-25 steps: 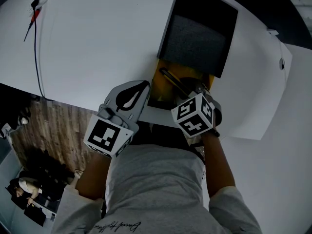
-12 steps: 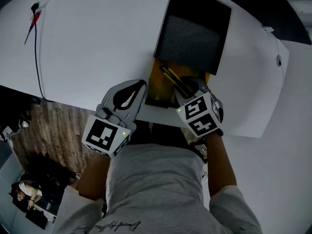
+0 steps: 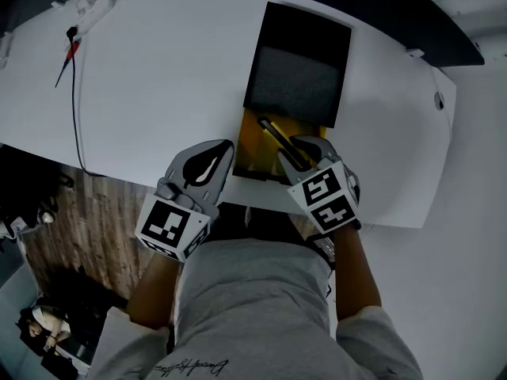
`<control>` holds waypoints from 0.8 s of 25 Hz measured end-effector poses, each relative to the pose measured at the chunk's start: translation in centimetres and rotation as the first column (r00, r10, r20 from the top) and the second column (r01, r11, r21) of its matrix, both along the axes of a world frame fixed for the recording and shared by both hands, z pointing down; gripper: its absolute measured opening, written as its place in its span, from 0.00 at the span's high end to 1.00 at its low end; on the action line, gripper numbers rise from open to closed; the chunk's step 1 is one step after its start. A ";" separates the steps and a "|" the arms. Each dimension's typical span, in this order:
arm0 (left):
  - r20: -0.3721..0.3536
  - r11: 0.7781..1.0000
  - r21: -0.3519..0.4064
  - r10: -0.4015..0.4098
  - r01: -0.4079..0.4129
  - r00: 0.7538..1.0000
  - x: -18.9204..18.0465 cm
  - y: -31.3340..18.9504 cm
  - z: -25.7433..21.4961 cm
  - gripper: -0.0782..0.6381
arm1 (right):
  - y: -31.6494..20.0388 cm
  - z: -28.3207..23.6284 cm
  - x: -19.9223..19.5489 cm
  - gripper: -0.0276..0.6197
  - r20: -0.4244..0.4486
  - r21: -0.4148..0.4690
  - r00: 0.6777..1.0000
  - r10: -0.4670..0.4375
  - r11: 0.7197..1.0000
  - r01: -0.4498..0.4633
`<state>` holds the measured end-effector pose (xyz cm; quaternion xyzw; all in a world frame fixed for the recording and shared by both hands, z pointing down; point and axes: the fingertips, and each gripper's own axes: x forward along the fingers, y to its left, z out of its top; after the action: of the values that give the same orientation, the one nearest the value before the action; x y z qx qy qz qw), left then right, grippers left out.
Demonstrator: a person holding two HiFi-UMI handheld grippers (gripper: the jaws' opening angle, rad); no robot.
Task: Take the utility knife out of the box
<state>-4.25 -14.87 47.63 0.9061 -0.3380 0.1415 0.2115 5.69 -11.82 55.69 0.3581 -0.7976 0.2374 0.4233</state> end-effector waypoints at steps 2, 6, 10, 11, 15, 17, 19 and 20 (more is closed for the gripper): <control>0.003 1.000 0.008 0.000 0.000 1.000 0.0 0.3 -0.6 0.89 | 0.1 -1.0 0.0 0.76 0.024 0.018 1.000 0.012 1.000 -0.012; 0.003 1.000 0.014 -0.015 0.015 1.000 -0.6 0.7 -1.7 0.89 | 0.5 -2.8 0.1 0.75 0.038 0.058 0.999 0.016 0.998 -0.019; 0.002 0.999 0.045 -0.023 0.023 1.000 -0.7 0.8 -3.4 0.89 | 1.0 -4.8 0.4 0.75 0.056 0.093 0.998 0.029 0.995 -0.034; 0.001 0.998 0.056 -0.023 0.023 1.000 -0.6 0.9 -3.9 0.89 | 1.1 -5.4 0.6 0.75 0.061 0.103 0.998 0.031 0.994 -0.037; -0.006 0.995 0.093 -0.020 0.020 1.000 -0.2 1.1 -5.9 0.89 | 1.2 -7.9 1.1 0.76 0.092 0.148 0.995 0.043 0.987 -0.056; -0.011 0.994 0.108 -0.017 0.018 1.000 0.0 1.3 -6.7 0.89 | 1.1 -9.3 1.3 0.76 0.123 0.173 0.991 0.047 0.983 -0.069; -0.016 0.993 0.121 -0.013 0.015 1.000 0.3 1.3 -7.4 0.89 | 0.9 -10.5 1.5 0.75 0.158 0.194 0.986 0.050 0.978 -0.080; -0.018 0.992 0.126 -0.010 0.012 1.000 0.4 1.3 -7.8 0.89 | 1.0 -11.1 1.6 0.76 0.175 0.198 0.983 0.054 0.976 -0.089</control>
<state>-3.90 -13.56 39.85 0.9169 -0.3495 0.1108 0.1577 7.28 -10.86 44.58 0.4068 -0.8375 0.1985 0.3062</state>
